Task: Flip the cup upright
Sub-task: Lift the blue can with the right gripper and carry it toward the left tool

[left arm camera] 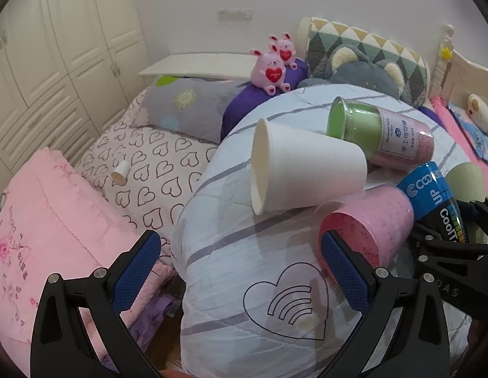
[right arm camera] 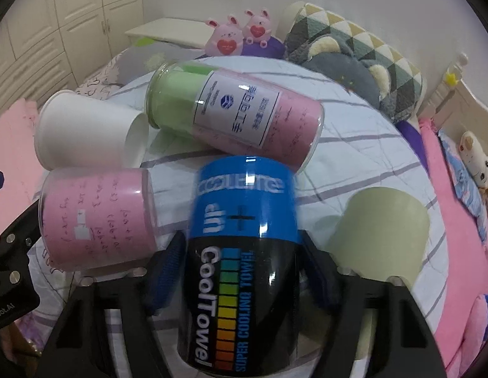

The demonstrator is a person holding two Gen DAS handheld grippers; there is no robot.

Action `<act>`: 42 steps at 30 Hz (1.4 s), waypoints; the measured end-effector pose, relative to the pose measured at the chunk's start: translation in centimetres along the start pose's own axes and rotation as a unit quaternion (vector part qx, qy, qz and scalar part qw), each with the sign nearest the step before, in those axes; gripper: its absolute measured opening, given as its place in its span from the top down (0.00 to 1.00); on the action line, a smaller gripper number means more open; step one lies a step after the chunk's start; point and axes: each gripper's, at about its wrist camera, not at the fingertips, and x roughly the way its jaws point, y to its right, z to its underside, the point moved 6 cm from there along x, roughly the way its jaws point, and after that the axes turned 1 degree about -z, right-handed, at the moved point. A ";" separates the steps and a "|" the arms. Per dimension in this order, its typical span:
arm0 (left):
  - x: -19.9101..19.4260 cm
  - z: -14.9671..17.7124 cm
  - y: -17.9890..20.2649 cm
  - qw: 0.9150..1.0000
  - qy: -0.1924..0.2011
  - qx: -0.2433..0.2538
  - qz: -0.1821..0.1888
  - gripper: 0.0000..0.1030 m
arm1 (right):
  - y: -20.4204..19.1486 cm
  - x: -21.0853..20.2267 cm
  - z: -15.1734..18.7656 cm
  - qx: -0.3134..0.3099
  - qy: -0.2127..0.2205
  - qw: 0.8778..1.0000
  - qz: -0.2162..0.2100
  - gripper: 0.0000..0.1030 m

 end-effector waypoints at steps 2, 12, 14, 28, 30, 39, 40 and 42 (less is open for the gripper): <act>-0.2 0.0 -0.1 1.000 0.000 -0.002 0.000 0.00 | 0.2 0.0 -0.2 0.007 0.000 1.000 -0.006 0.34; -0.7 0.2 0.0 1.000 0.006 0.003 0.000 0.00 | 0.1 -0.7 -0.6 -0.001 0.008 1.000 -0.004 0.34; -1.0 0.3 -0.1 1.000 0.009 0.000 0.004 0.00 | 0.1 -1.0 -0.7 -0.004 0.014 1.000 -0.005 0.34; -1.8 0.9 -0.5 1.000 0.015 -0.011 0.011 0.00 | -1.0 0.1 -0.3 -0.023 -0.005 1.000 -0.001 0.34; -1.8 1.2 -0.6 1.000 0.014 -0.008 0.011 0.00 | -1.1 0.8 -0.3 -0.028 -0.012 0.999 0.010 0.34; -1.8 1.8 -1.1 1.000 0.011 -0.015 0.004 0.00 | -1.0 1.5 0.1 -0.039 -0.033 0.999 0.017 0.35; -1.8 1.8 -1.2 1.000 0.011 -0.014 0.004 0.00 | -1.0 1.4 0.2 -0.034 -0.035 0.999 0.009 0.35; -1.9 1.9 -1.1 1.000 0.011 -0.013 0.006 0.00 | -1.0 1.2 0.3 -0.028 -0.037 0.999 -0.004 0.35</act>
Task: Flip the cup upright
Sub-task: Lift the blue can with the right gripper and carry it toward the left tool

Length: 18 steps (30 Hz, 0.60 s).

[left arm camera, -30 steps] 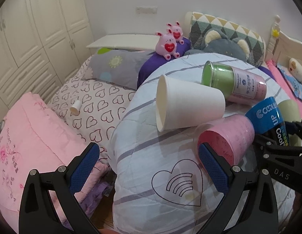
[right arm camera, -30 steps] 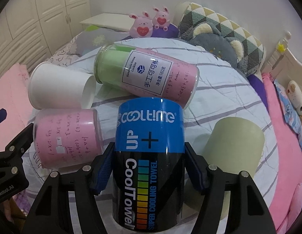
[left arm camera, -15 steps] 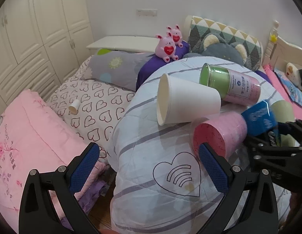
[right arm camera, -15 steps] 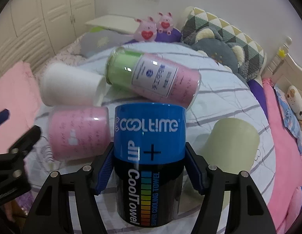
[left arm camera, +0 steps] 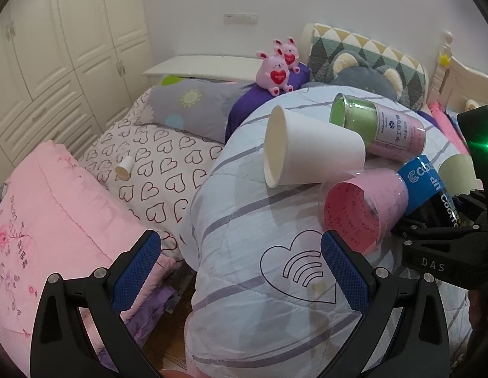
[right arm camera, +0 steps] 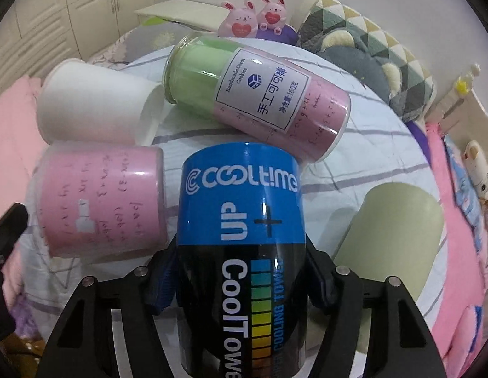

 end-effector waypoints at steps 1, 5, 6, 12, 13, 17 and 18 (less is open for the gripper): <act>-0.1 0.0 0.0 1.000 0.001 0.000 0.000 0.00 | -0.1 0.0 -0.1 0.000 -0.001 1.000 -0.002 0.35; -0.3 0.1 -0.1 1.000 0.003 0.001 -0.002 0.00 | -0.1 -0.3 0.0 0.005 0.000 1.000 -0.005 0.35; -0.3 0.1 -0.1 1.000 0.002 0.000 0.000 0.00 | -0.1 -0.6 0.1 0.007 0.001 1.000 -0.006 0.35; -0.5 0.6 0.2 1.000 -0.004 0.000 0.006 0.00 | -0.4 -2.5 0.4 0.004 0.018 1.000 -0.008 0.35; -0.7 0.7 0.3 1.000 -0.004 0.001 0.007 0.00 | -0.3 -2.9 0.5 0.004 0.021 1.000 -0.007 0.35; -1.7 1.0 1.0 1.000 0.004 0.010 0.010 0.01 | -0.3 -4.4 1.3 0.013 0.033 0.999 -0.011 0.35; -2.0 1.1 1.2 1.000 0.008 0.012 0.013 0.00 | -0.2 -4.8 1.6 0.017 0.037 0.999 -0.010 0.35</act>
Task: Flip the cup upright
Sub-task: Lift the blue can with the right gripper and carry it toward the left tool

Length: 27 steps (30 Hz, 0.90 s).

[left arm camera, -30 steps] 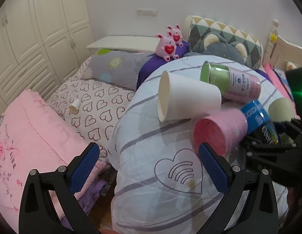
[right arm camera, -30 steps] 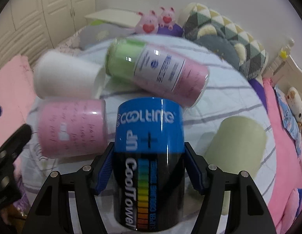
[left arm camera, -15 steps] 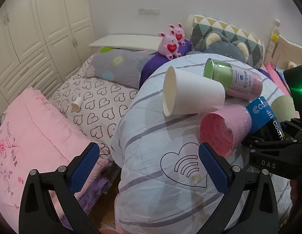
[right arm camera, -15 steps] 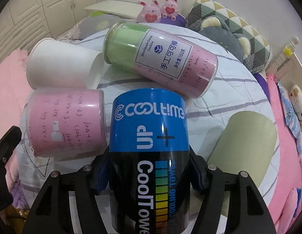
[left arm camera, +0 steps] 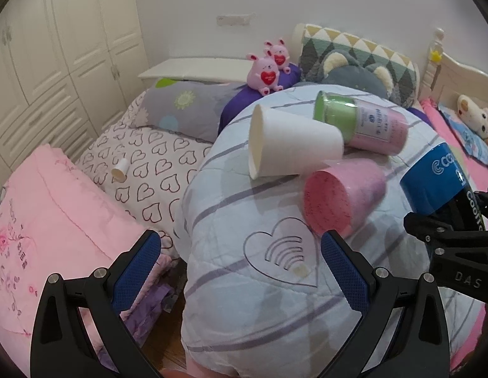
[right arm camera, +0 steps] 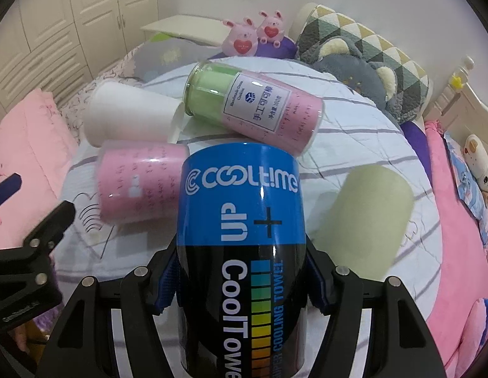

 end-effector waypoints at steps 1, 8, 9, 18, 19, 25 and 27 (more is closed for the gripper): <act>-0.3 0.0 0.2 1.000 0.003 0.002 0.004 0.00 | 0.2 -0.5 0.3 0.004 0.004 1.000 0.001 0.35; -1.8 1.0 3.3 0.998 0.012 0.043 0.045 0.00 | 2.0 -3.2 3.4 0.045 0.027 0.998 0.019 0.35; -1.9 1.1 3.8 0.997 0.014 0.051 0.053 0.00 | 2.3 -3.5 4.1 0.056 0.029 0.998 0.021 0.35; -2.3 2.4 8.4 0.986 -0.006 0.132 0.103 0.00 | 4.2 -3.8 7.7 0.142 0.024 0.989 0.031 0.35; -2.2 2.6 8.7 0.984 -0.007 0.140 0.108 0.00 | 4.4 -3.7 8.2 0.149 0.023 0.988 0.036 0.35; -1.4 3.3 10.0 0.978 -0.019 0.174 0.114 0.00 | 5.5 -2.6 10.7 0.196 0.006 0.980 0.033 0.35; -1.1 3.6 10.2 0.977 -0.024 0.180 0.109 0.00 | 5.8 -2.1 11.1 0.201 0.001 0.979 0.035 0.34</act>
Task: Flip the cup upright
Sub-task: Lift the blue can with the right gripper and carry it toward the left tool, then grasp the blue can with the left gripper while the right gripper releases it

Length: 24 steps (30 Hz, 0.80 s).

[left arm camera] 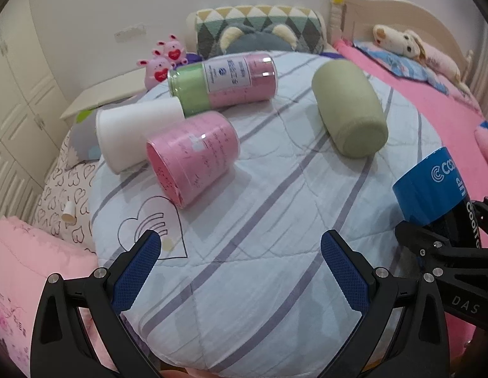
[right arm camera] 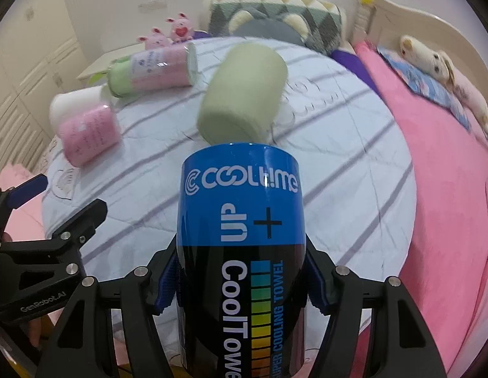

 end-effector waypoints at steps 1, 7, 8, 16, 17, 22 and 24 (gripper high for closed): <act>0.1 0.1 0.1 1.000 -0.002 0.002 -0.002 0.00 | 0.0 0.3 0.1 -0.003 -0.005 1.000 0.001 0.34; 0.2 0.2 -0.4 1.000 -0.008 -0.012 -0.017 0.00 | -0.6 0.1 0.2 -0.031 0.001 0.999 0.033 0.30; 0.2 0.2 -0.5 1.000 -0.009 -0.015 -0.018 0.01 | -0.5 -0.1 0.2 -0.029 0.007 0.999 0.029 0.24; -0.8 0.6 -0.7 0.999 -0.005 -0.018 -0.029 0.01 | -0.7 -1.5 0.2 -0.027 0.025 0.999 -0.004 0.23; -1.0 0.7 -0.7 0.999 -0.005 -0.018 -0.031 0.00 | -0.7 -1.6 0.2 -0.027 0.027 0.999 -0.008 0.23; -2.3 1.1 -0.3 0.999 0.001 -0.021 -0.035 0.01 | -0.4 -3.0 0.2 -0.020 0.047 0.998 -0.031 0.23; -2.9 1.2 -0.2 0.999 0.006 -0.027 -0.036 0.00 | -0.1 -3.6 0.2 -0.021 0.054 0.998 -0.033 0.23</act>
